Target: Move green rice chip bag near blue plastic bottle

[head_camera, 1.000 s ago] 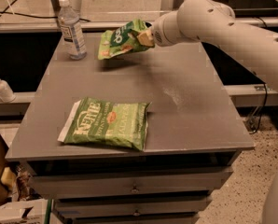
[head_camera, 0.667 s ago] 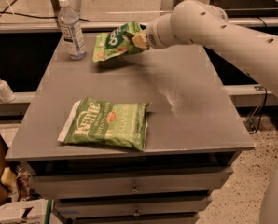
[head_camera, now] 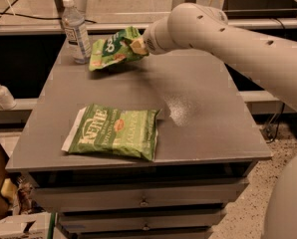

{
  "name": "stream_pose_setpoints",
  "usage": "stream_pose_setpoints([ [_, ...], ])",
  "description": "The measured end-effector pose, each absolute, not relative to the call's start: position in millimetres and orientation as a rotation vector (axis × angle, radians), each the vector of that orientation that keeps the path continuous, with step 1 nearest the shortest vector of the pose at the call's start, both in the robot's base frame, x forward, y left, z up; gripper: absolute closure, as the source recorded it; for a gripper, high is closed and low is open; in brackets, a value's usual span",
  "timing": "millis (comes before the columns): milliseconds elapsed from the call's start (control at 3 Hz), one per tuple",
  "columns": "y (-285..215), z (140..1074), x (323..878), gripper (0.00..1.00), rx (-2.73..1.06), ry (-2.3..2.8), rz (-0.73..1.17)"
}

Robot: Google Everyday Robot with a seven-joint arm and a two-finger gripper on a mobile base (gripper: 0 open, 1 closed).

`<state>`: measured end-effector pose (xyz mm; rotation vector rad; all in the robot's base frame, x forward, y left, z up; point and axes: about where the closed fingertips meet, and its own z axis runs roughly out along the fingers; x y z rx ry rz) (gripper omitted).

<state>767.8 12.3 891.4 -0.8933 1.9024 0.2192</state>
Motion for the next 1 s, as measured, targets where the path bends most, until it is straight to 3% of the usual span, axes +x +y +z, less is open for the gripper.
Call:
stream_pose_setpoints([
  [333, 24.8, 887.5, 771.1, 1.0, -0.914, 1.901, 0.223],
  [667, 31.5, 881.3, 775.9, 0.82, -0.932, 1.912, 0.218],
  [1000, 30.8, 876.4, 779.7, 0.58, -0.945, 1.922, 0.202],
])
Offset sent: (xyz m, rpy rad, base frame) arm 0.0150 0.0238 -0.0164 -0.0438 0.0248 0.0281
